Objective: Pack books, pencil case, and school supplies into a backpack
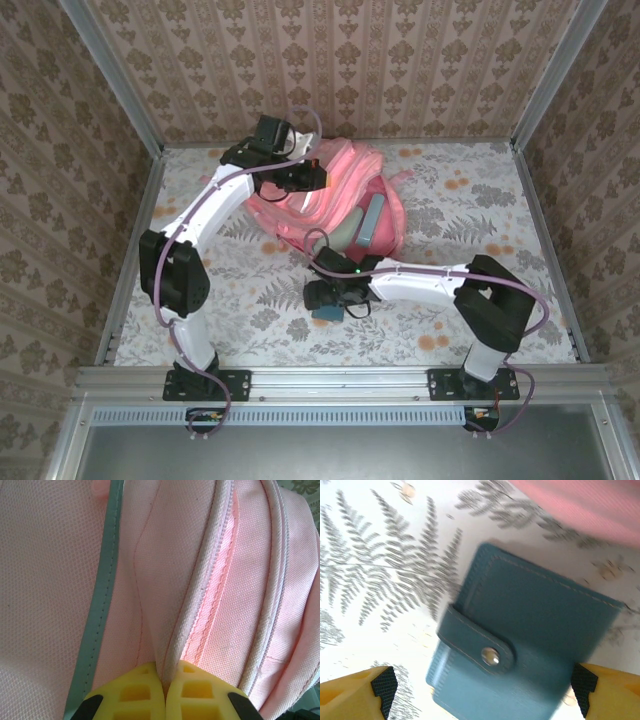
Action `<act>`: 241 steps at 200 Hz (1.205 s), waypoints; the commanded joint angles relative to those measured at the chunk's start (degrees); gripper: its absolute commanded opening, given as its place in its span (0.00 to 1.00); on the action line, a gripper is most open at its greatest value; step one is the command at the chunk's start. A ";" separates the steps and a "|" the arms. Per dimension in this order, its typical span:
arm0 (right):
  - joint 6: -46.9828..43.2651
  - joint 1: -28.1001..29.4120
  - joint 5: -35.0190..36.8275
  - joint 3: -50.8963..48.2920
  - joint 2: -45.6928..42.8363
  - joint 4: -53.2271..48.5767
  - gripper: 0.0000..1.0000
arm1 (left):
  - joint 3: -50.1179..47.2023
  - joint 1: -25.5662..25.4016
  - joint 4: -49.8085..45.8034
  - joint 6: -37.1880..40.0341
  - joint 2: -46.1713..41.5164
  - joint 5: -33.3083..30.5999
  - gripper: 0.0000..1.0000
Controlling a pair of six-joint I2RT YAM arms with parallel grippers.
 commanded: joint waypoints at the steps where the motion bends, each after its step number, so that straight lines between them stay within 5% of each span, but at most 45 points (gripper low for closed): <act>1: -2.91 -0.18 1.51 4.22 3.96 -4.72 0.93 | -0.36 1.10 1.48 -0.18 -3.31 0.31 0.00; 112: 5.12 7.96 12.61 5.96 1.33 -17.50 0.95 | -2.44 2.94 3.36 -0.10 -3.91 1.53 0.00; 162: 13.90 10.10 20.23 13.61 8.01 -26.88 0.99 | -3.73 3.92 4.17 0.67 -4.01 3.39 0.00; 241: 28.57 9.56 17.96 12.67 11.35 -27.10 1.00 | -6.05 5.09 6.16 1.14 -4.37 7.95 0.00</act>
